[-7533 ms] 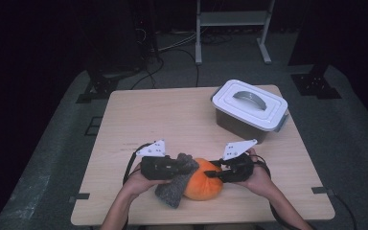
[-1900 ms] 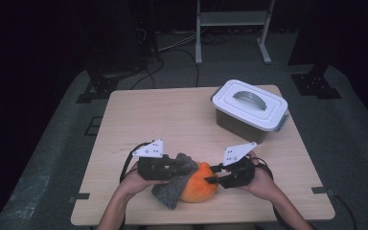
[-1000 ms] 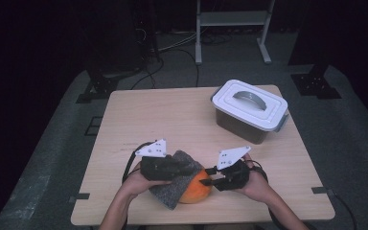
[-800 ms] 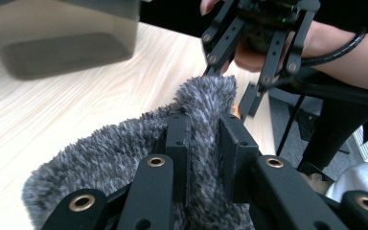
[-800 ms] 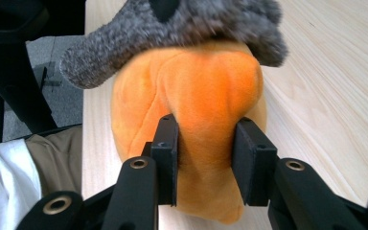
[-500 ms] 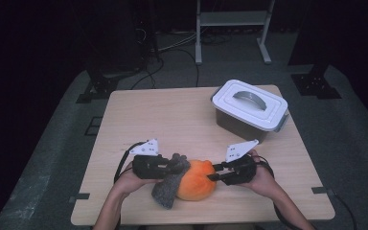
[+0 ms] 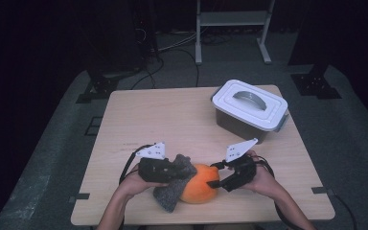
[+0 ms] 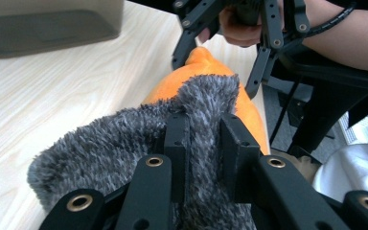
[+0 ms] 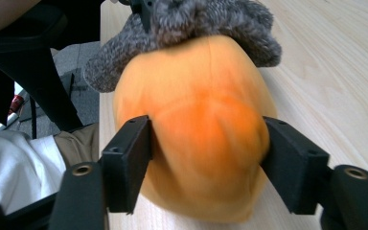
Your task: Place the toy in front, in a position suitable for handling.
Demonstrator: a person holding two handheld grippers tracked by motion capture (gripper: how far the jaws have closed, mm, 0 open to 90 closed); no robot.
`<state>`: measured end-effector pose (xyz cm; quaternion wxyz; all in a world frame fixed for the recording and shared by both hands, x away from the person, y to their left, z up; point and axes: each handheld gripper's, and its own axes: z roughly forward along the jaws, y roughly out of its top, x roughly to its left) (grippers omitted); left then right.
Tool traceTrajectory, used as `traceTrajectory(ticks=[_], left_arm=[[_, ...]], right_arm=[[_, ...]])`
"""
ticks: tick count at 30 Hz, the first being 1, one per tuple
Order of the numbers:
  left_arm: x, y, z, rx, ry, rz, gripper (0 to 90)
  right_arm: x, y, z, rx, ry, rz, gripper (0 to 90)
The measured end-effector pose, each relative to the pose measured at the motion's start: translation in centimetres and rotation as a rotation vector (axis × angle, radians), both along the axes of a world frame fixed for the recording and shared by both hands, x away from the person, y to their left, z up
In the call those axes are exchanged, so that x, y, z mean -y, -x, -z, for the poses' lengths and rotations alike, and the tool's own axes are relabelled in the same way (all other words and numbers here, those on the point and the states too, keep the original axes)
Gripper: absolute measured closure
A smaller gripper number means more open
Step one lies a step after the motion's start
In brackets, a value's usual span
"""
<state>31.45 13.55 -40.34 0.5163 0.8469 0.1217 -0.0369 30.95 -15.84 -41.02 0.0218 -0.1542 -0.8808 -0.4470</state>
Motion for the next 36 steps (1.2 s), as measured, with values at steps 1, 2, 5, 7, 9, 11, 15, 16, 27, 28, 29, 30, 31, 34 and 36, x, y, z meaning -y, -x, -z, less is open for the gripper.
traceTrajectory(ticks=[1,2,5,7,9,11,15,16,27,28,29,30,31,34,36], left_arm=[[0.1,0.1,0.0,-0.003,0.001,0.009,74.7],[0.3,0.2,0.1,-0.007,0.003,0.02,74.7],[0.4,0.2,0.0,0.001,0.0,0.021,74.7],[0.3,0.1,-0.1,0.007,0.01,0.005,74.8],[0.1,0.1,-0.4,0.018,0.025,-0.017,74.8],[0.1,0.0,-0.5,0.02,0.045,-0.037,74.8],[0.0,-0.1,-0.6,0.038,0.052,-0.064,74.8],[0.0,-0.1,-0.6,0.037,0.051,-0.066,74.8],[0.0,-0.3,-0.1,0.019,0.031,-0.093,74.5],[0.1,-0.3,-0.1,0.016,0.029,-0.084,74.6],[0.2,-0.2,0.0,0.006,0.027,-0.068,74.6],[0.3,-0.2,0.1,-0.001,0.028,-0.058,74.6],[0.5,-0.1,0.2,-0.02,0.033,-0.037,74.6],[1.0,0.1,0.4,-0.048,0.028,0.023,74.6],[1.0,0.1,0.5,-0.059,0.036,0.026,74.5]], right_arm=[[-0.2,0.1,0.1,-0.002,0.001,-0.001,32.1],[-0.3,0.1,0.2,-0.006,0.0,-0.003,32.6],[-0.7,0.4,0.4,0.004,0.018,-0.008,43.6],[-0.6,0.7,0.1,0.056,0.018,0.011,52.6],[-0.5,0.8,-0.1,0.088,0.008,0.026,55.5],[-0.6,0.8,-0.3,0.122,-0.009,0.054,56.8],[-0.9,0.9,-0.4,0.181,-0.006,0.075,57.0],[-1.0,0.8,-0.4,0.181,-0.007,0.072,57.0],[-0.6,0.8,-0.1,0.115,0.014,-0.017,45.3],[-0.5,0.6,-0.2,0.079,0.012,-0.009,41.3],[-0.4,0.5,-0.2,0.06,0.007,-0.005,38.5],[-0.3,0.4,-0.2,0.042,-0.007,0.002,36.3],[-0.3,0.3,-0.2,0.037,-0.01,0.002,34.4],[-0.7,0.3,0.2,0.018,0.016,-0.016,32.5],[-0.8,0.4,0.5,0.018,0.025,-0.021,35.2]])
